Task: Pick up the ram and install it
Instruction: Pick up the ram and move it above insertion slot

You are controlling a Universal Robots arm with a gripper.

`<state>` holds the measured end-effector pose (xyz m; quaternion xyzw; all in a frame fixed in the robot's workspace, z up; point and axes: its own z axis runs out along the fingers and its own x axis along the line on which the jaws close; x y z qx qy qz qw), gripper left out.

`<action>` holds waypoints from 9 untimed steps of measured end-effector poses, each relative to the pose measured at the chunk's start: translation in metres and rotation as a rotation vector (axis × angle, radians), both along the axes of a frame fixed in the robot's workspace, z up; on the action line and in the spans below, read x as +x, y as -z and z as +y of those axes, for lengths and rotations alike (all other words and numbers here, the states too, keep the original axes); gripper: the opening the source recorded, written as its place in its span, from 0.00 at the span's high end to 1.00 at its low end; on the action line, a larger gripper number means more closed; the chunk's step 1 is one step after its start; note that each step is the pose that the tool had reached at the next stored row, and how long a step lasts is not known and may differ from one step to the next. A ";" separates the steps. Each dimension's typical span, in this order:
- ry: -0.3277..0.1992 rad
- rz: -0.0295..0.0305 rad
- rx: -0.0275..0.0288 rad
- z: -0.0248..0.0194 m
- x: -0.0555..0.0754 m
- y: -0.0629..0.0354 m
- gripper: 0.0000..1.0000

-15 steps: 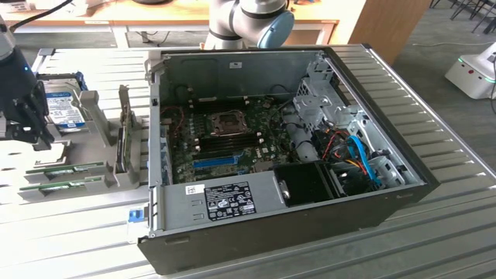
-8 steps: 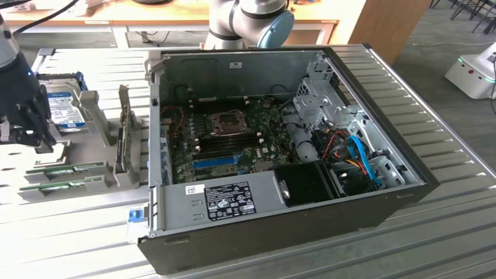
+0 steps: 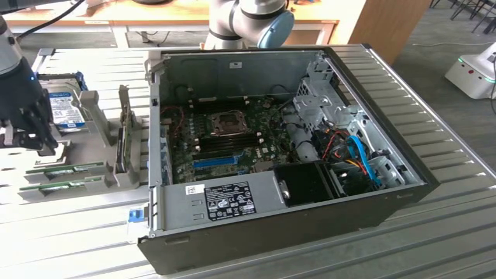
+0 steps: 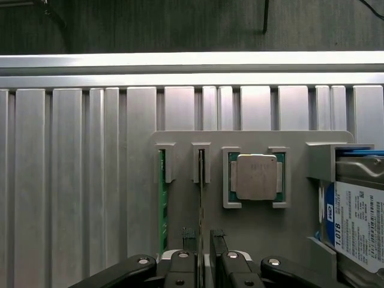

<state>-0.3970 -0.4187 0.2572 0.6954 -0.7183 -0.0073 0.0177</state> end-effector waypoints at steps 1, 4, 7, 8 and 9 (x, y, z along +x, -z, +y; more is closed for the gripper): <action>0.000 0.0000 0.0000 0.0000 0.000 0.0009 0.77; 0.000 0.0000 0.0000 0.0000 0.000 0.0036 0.77; 0.000 0.0000 -0.0001 0.0000 0.000 0.0061 0.77; 0.000 -0.0001 -0.0001 0.0000 0.000 0.0068 0.77; 0.000 0.0002 -0.0002 0.0000 0.000 0.0069 0.77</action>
